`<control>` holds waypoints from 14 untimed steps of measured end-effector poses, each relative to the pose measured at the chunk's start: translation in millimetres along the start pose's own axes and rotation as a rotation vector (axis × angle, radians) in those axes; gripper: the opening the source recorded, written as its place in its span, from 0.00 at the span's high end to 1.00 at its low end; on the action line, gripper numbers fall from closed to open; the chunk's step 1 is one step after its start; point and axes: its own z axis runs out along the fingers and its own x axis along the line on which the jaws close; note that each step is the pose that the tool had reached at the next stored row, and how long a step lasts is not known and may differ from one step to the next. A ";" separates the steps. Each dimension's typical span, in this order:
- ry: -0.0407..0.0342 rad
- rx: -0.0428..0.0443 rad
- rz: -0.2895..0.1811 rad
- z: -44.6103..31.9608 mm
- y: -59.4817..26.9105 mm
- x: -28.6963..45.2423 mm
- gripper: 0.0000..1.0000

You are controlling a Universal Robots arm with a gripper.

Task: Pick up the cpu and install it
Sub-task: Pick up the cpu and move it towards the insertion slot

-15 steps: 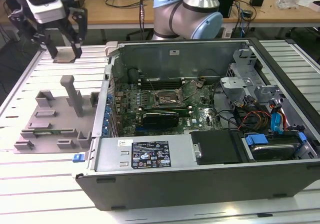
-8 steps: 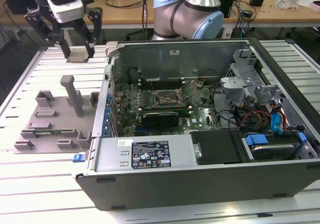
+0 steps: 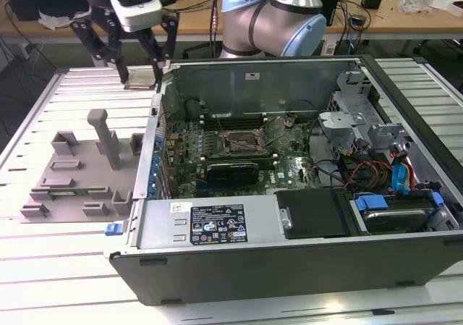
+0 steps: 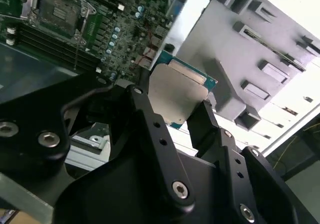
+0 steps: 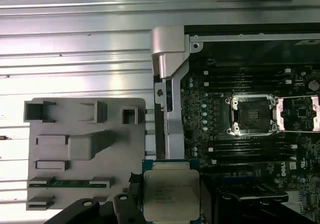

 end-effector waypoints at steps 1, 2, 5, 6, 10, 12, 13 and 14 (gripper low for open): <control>0.0010 0.0001 0.000 0.0 0.2 -4.8 0.45; 0.0025 0.0001 0.000 0.1 0.4 -11.3 0.45; 0.0070 0.0002 0.000 0.2 1.1 -28.7 0.45; 0.0087 0.0003 0.001 0.2 1.4 -34.6 0.45; 0.0136 0.0005 0.001 0.4 2.1 -53.1 0.45; 0.0159 0.0006 0.001 0.5 2.4 -61.9 0.45; 0.0167 0.0006 0.001 0.5 2.6 -65.4 0.45; 0.0176 0.0006 0.001 0.6 2.7 -69.1 0.45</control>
